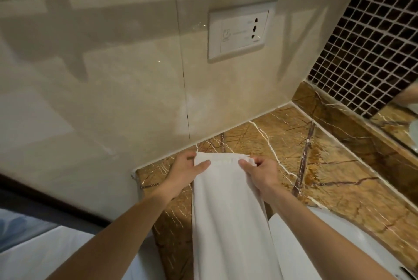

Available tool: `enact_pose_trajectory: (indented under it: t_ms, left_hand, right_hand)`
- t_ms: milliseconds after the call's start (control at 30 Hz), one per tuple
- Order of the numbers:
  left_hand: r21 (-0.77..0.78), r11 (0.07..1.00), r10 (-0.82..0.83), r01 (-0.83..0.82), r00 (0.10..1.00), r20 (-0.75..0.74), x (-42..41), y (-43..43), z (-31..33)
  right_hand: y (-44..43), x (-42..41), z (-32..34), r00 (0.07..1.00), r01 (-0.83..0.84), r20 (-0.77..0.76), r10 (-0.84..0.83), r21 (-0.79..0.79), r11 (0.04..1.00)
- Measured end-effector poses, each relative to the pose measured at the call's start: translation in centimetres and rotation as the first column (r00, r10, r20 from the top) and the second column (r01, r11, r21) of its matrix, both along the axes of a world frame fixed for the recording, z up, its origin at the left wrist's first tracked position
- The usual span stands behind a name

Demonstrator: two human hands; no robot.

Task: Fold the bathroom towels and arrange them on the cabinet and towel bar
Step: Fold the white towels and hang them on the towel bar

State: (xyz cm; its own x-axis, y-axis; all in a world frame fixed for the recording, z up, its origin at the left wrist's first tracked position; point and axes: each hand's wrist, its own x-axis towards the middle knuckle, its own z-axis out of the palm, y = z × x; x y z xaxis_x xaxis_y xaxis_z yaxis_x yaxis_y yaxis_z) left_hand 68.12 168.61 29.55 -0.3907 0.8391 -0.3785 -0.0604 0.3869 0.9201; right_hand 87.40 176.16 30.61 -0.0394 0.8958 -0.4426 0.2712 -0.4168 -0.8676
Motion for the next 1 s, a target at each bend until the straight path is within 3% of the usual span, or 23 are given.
enact_pose_trajectory:
  t_ms: [67, 167, 400, 567, 700, 833, 1000]
  left_hand:
    - [0.003, 1.000, -0.028, 0.028, 0.998, 0.053, -0.4, -0.6, -0.8]
    - [-0.013, 0.997, -0.073, 0.073, 0.997, 0.008, -0.7, -0.6, -1.4]
    - [-0.009, 1.000, -0.002, -0.001, 0.939, -0.344, -0.4, 0.7, -3.3]
    - [-0.050, 0.997, -0.069, 0.051, 0.876, -0.478, -0.2, 1.7, -3.2]
    - [-0.061, 0.996, -0.085, 0.061, 0.829, -0.552, 0.0, 2.1, -2.9]
    - [-0.028, 0.999, -0.033, 0.021, 0.847, -0.531, 0.3, 1.8, -3.3]
    - [0.037, 0.996, 0.088, -0.080, 0.933, -0.349, 0.4, 1.5, -3.5]
  right_hand:
    - [0.0, 0.0, -0.5, 1.000, 0.016, 0.001, -0.016, 0.000, 1.000]
    - [0.3, -0.2, -0.9, 1.000, 0.023, 0.006, -0.024, 0.011, 1.000]
    - [1.0, -0.5, -1.3, 0.980, -0.146, 0.162, 0.118, 0.174, 0.974]
    - [1.6, -1.4, -1.2, 0.925, -0.280, 0.334, 0.180, 0.281, 0.918]
    - [1.1, -2.3, -1.7, 0.906, -0.258, 0.409, 0.106, 0.337, 0.905]
    - [0.7, -2.5, -2.2, 0.915, -0.246, 0.395, 0.081, 0.385, 0.890]
    - [0.2, -2.2, -1.8, 0.964, -0.140, 0.263, 0.032, 0.403, 0.904]
